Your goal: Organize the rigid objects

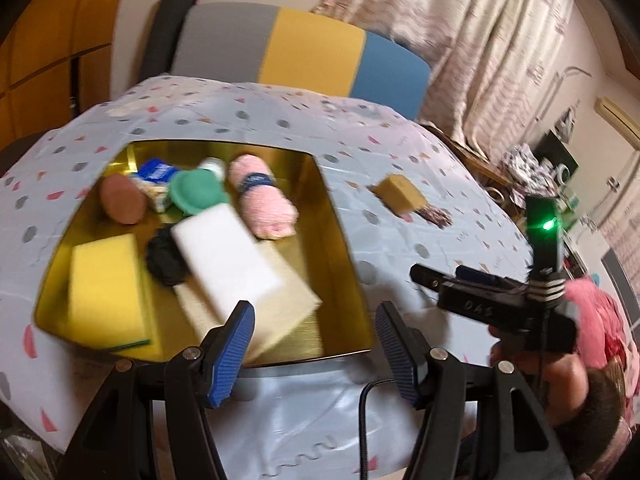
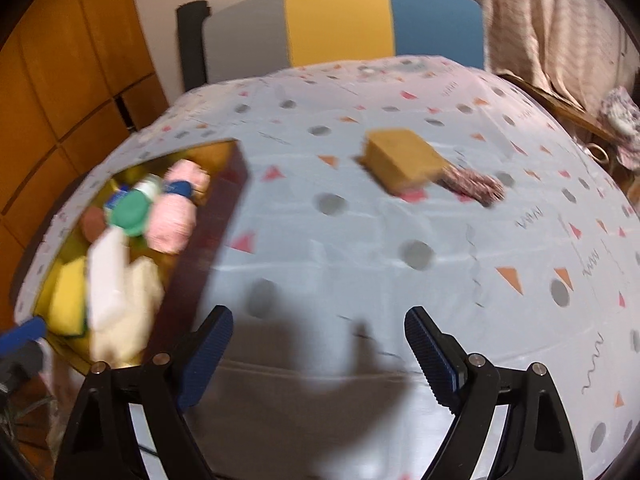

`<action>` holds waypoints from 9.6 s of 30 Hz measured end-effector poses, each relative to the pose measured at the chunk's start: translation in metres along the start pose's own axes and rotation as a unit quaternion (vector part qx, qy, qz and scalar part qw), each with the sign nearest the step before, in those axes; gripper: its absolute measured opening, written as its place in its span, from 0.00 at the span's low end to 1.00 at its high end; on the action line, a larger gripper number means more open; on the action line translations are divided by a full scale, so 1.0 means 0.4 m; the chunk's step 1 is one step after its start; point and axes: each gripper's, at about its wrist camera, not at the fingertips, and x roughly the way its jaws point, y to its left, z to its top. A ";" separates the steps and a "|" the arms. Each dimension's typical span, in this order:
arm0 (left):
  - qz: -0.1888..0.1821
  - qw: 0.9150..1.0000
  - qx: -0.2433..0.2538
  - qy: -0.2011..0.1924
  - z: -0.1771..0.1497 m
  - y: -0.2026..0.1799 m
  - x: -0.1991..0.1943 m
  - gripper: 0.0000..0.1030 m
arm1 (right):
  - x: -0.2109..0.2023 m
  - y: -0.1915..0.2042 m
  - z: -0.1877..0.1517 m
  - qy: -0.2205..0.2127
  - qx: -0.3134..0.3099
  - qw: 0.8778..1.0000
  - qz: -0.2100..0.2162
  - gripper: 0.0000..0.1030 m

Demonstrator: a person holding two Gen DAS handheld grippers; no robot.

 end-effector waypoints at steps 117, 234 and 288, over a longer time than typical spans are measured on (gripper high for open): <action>-0.052 0.997 -0.024 0.043 0.234 -0.278 0.373 0.59 | 0.147 -0.443 0.062 -0.049 0.081 0.994 -0.060 0.14; 0.235 0.969 -0.060 -0.048 0.022 0.212 -0.099 0.80 | -0.162 0.303 0.083 -0.097 -0.105 0.980 0.141 0.15; 0.321 0.938 -0.125 -0.043 0.009 0.230 -0.173 0.78 | -0.149 0.416 -0.006 -0.030 -0.121 0.992 0.017 1.00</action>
